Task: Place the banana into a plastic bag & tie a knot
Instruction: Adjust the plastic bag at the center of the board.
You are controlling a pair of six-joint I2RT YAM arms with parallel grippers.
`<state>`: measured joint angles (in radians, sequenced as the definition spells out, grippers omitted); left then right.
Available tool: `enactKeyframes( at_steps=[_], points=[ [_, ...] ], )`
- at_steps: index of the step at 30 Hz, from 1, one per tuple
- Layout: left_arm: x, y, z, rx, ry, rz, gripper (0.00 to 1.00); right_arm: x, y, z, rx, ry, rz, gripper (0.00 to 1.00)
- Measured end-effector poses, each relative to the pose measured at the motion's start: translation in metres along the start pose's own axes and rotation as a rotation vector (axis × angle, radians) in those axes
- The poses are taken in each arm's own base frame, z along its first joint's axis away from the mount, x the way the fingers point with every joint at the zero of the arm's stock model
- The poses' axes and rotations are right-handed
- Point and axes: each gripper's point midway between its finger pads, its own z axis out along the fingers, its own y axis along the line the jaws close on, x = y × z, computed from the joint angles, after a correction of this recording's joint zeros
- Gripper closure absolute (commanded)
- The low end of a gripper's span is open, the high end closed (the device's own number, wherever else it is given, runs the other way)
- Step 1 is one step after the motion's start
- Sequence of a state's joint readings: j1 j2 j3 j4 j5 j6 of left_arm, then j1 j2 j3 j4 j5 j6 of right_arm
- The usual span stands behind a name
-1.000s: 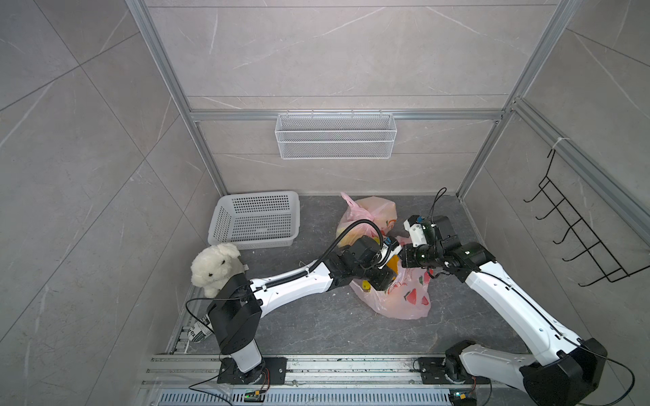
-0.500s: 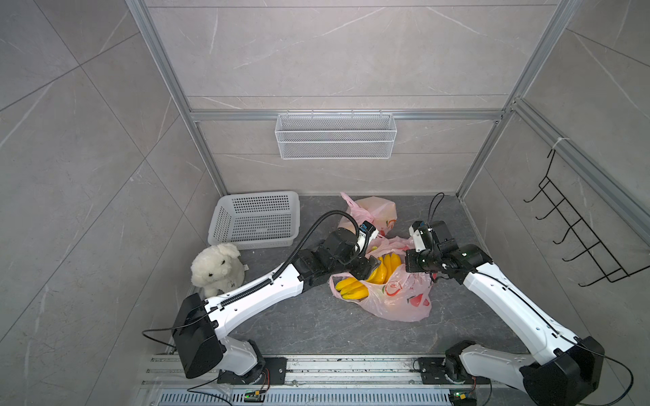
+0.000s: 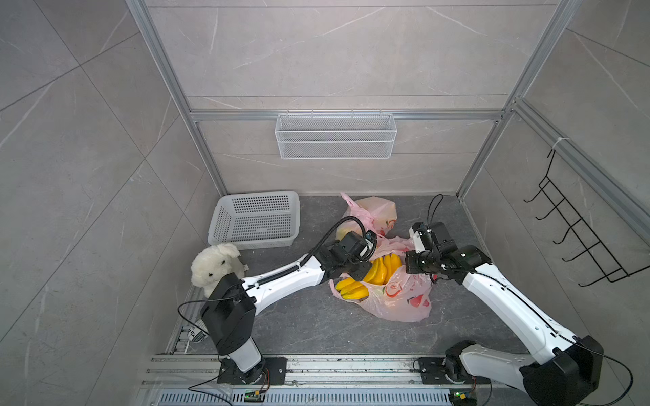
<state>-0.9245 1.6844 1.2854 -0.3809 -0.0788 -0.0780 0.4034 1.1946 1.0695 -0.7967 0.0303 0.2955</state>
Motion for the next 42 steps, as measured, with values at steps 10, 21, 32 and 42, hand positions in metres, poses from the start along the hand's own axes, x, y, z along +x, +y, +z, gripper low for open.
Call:
enactKeyframes(
  at_steps=[10,21,32,42],
  points=[
    [0.021,0.024,0.026,-0.058,0.098,-0.042,0.91,0.0,-0.001,0.0,0.008,-0.002,0.0,1.0],
    [0.024,0.018,-0.008,-0.021,0.069,-0.054,1.0,-0.022,-0.012,0.008,0.096,-0.002,0.016,1.0],
    [-0.035,-0.019,-0.13,0.029,-0.163,-0.006,1.0,-0.071,0.013,0.019,0.052,-0.043,-0.034,1.0],
    [-0.081,-0.028,-0.188,-0.001,-0.263,0.004,1.0,-0.109,0.06,0.035,-0.066,-0.081,-0.115,1.0]
  ],
)
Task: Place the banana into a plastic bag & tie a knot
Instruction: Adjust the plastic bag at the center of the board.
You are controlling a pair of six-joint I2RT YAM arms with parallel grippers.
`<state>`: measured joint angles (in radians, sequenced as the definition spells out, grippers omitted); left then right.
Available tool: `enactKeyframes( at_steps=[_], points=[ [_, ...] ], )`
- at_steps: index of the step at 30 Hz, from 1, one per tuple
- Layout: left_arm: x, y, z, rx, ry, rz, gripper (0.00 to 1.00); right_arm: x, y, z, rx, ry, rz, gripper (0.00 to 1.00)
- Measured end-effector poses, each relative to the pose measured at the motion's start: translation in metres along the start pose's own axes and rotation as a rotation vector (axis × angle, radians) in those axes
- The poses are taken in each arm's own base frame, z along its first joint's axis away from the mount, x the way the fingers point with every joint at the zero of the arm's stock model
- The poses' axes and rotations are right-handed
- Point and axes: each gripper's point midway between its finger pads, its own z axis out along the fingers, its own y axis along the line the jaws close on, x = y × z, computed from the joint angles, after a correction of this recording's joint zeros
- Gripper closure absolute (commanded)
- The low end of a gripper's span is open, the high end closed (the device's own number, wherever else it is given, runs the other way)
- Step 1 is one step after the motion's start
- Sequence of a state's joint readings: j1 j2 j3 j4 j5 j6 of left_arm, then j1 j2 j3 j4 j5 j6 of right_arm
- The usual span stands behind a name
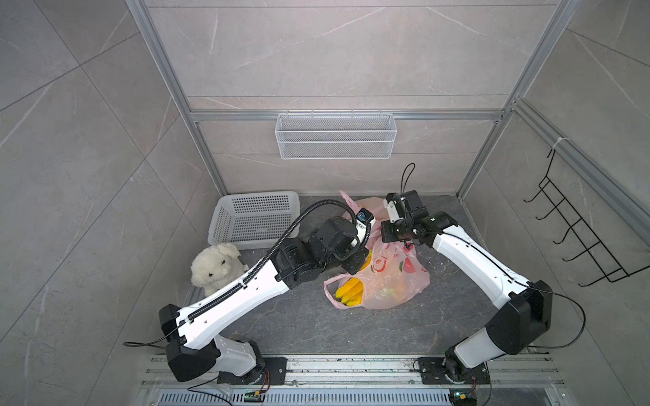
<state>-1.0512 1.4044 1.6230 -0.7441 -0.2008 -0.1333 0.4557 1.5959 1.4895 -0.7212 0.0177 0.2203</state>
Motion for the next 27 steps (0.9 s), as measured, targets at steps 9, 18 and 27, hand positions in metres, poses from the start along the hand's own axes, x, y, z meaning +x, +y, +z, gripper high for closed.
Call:
enactKeyframes(
  at_steps=[9,18,27],
  points=[
    [-0.045,-0.01,0.01,0.005,0.007,-0.025,1.0,0.015,-0.017,-0.017,0.025,-0.018,0.013,0.52],
    [-0.047,-0.014,0.008,0.028,0.031,-0.077,1.0,0.05,0.0,-0.114,-0.066,-0.177,-0.033,0.37],
    [-0.045,-0.025,0.009,0.09,0.049,-0.101,1.0,0.063,0.055,-0.166,-0.307,-0.32,-0.172,0.41]
  ],
)
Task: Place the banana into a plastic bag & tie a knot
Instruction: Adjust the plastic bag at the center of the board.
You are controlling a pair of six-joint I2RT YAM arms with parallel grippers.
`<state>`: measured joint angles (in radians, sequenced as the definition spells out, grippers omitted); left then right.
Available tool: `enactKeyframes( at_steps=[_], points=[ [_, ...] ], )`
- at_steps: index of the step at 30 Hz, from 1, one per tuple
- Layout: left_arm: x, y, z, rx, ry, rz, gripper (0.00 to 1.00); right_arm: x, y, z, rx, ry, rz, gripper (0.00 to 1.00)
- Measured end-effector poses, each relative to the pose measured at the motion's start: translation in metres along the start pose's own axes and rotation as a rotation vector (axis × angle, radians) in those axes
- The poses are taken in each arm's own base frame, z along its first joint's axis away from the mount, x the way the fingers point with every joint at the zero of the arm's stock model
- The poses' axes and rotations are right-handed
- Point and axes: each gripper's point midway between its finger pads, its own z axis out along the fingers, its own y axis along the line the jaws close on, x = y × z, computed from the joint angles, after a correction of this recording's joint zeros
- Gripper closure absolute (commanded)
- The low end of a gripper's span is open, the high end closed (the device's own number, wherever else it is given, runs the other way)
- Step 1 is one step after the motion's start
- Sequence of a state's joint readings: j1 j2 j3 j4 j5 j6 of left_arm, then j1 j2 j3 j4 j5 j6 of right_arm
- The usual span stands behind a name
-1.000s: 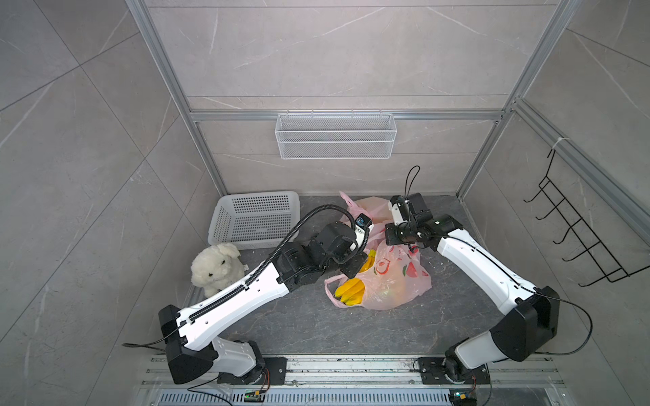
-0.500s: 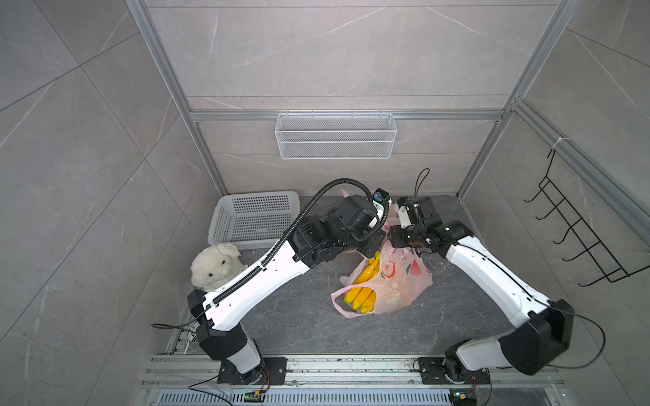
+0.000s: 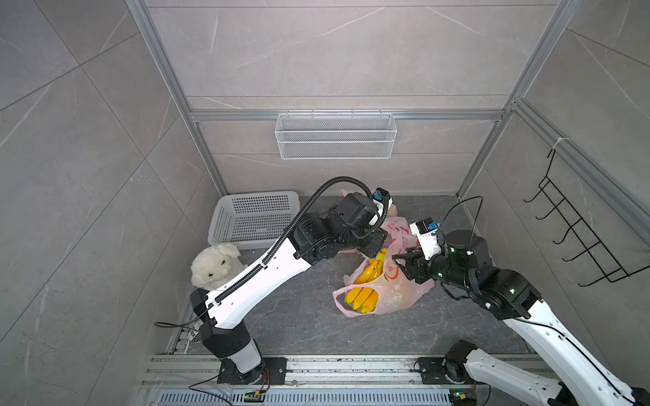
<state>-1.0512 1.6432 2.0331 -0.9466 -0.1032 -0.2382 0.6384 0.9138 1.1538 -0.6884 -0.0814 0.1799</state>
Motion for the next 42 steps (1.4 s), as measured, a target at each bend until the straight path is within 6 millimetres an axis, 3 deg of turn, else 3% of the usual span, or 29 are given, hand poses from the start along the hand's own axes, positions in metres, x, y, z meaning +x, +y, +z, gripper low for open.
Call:
enactKeyframes(
  at_steps=[3,11,22,31,42],
  points=[
    [0.001,-0.005,0.0,0.026,0.006,-0.008,1.0,-0.01,0.014,0.006,-0.058,-0.033,-0.033,0.44],
    [0.014,-0.013,0.008,0.079,0.053,-0.04,1.0,-0.028,0.025,0.019,-0.097,-0.099,-0.084,0.52],
    [0.023,-0.009,0.013,0.095,0.069,-0.078,1.0,-0.02,0.033,0.033,-0.134,-0.089,-0.119,0.83],
    [0.024,-0.008,0.007,0.148,0.057,-0.147,1.0,-0.016,0.024,0.037,-0.082,-0.134,-0.134,0.7],
    [0.025,-0.008,0.004,0.19,0.053,-0.208,1.0,-0.012,0.027,0.046,-0.103,-0.215,-0.144,0.67]
  ],
)
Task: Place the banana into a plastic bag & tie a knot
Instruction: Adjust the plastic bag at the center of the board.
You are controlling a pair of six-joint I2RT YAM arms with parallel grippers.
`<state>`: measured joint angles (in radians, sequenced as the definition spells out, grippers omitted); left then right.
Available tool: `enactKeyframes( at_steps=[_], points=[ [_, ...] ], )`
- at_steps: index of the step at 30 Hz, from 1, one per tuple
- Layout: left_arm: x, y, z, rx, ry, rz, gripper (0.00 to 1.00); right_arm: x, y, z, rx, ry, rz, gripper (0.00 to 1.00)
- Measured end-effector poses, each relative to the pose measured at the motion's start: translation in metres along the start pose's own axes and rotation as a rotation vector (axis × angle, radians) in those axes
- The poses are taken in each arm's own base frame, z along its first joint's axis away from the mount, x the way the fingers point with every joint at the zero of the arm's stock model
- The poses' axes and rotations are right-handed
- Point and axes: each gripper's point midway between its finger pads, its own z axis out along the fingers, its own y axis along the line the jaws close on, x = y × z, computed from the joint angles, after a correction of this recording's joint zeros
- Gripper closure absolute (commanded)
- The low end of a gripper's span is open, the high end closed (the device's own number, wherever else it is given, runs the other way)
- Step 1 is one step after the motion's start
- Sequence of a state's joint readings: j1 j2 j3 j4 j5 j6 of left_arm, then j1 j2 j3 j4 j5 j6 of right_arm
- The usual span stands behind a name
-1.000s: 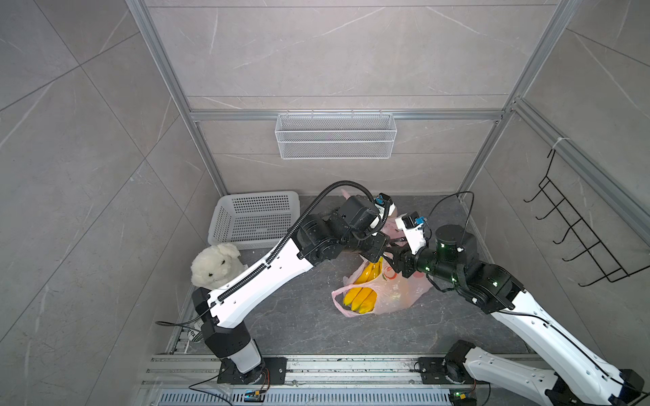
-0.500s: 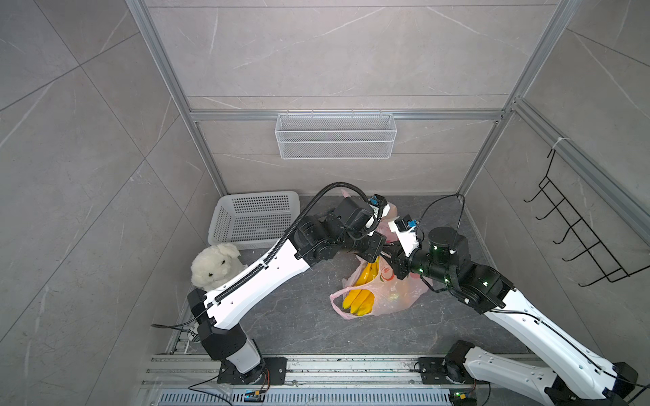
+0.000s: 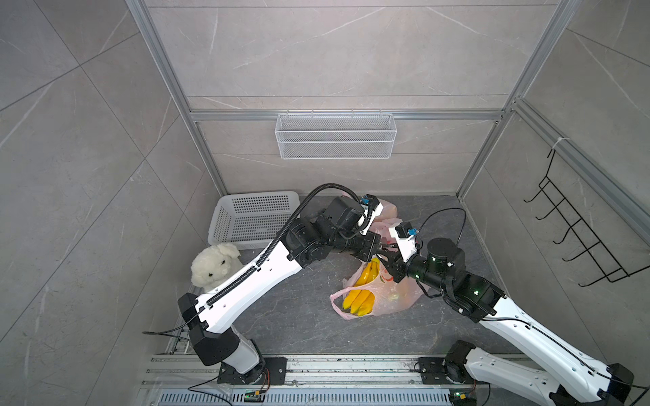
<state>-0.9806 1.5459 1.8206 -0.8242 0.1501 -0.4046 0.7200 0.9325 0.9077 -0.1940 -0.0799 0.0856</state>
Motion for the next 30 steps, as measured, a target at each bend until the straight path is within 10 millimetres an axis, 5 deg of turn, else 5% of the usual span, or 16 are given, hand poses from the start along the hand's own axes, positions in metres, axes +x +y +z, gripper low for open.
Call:
enactKeyframes(
  at_steps=[4,15,18,26,30],
  points=[
    [0.001,0.0,0.001,0.006,0.006,-0.008,1.0,-0.007,0.003,0.001,-0.012,-0.041,-0.005,0.68],
    [-0.003,0.007,0.002,-0.002,-0.016,-0.023,1.0,-0.013,0.005,-0.001,-0.019,-0.068,-0.005,1.0],
    [-0.003,0.013,0.002,-0.015,-0.02,-0.028,1.0,-0.012,0.006,-0.002,-0.02,-0.064,-0.007,1.0],
    [0.006,0.049,-0.016,-0.17,-0.095,0.102,0.3,-0.026,0.005,-0.026,0.008,-0.013,-0.003,1.0],
    [0.017,0.058,-0.031,-0.185,-0.194,0.255,0.23,-0.05,0.009,-0.048,0.002,-0.012,-0.005,1.0]
  ],
)
